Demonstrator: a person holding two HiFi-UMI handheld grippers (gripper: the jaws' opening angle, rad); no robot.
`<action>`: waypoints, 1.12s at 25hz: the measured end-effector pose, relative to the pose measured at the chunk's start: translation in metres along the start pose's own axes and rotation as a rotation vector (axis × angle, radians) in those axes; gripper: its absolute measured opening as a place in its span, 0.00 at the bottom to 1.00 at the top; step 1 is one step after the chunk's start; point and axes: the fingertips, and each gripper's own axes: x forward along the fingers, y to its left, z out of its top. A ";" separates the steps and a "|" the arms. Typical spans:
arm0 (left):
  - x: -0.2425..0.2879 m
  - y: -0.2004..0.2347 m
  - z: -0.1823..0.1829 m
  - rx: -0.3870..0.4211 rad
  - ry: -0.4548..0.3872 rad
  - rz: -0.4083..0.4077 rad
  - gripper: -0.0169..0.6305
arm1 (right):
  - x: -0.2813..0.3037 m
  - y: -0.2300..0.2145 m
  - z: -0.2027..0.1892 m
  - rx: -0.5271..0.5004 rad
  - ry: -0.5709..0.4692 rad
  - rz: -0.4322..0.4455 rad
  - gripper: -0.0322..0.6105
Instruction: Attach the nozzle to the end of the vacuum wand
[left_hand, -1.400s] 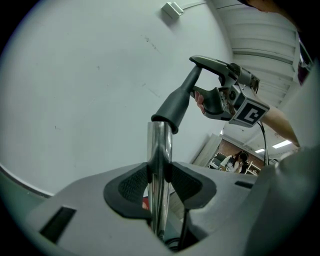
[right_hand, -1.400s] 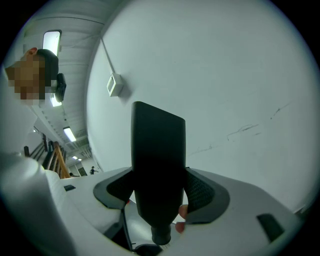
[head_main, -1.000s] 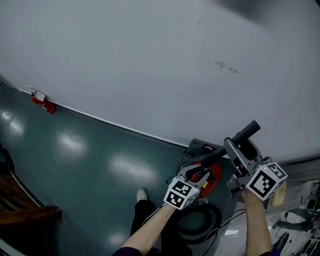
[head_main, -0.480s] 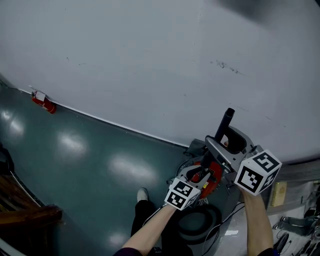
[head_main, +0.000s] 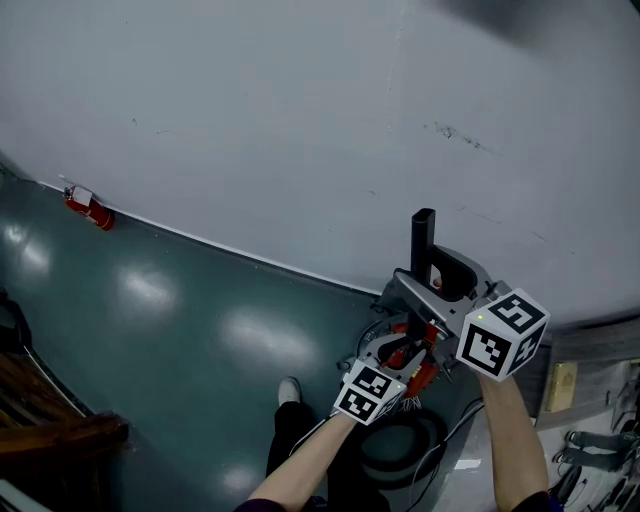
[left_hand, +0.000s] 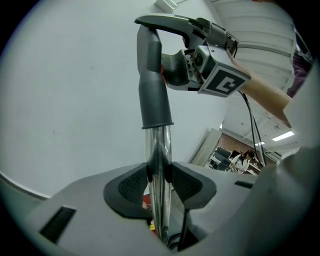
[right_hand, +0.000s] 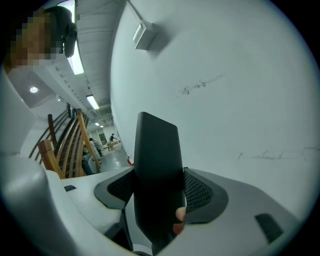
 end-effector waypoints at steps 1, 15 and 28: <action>0.000 0.001 0.000 -0.003 0.000 0.000 0.25 | 0.001 -0.002 0.000 0.008 -0.003 -0.001 0.53; -0.001 0.003 0.000 -0.028 -0.008 -0.005 0.25 | -0.003 -0.002 0.002 0.008 -0.043 -0.041 0.52; -0.001 0.006 0.000 -0.036 -0.007 0.003 0.25 | -0.010 0.000 0.000 -0.002 -0.079 -0.056 0.52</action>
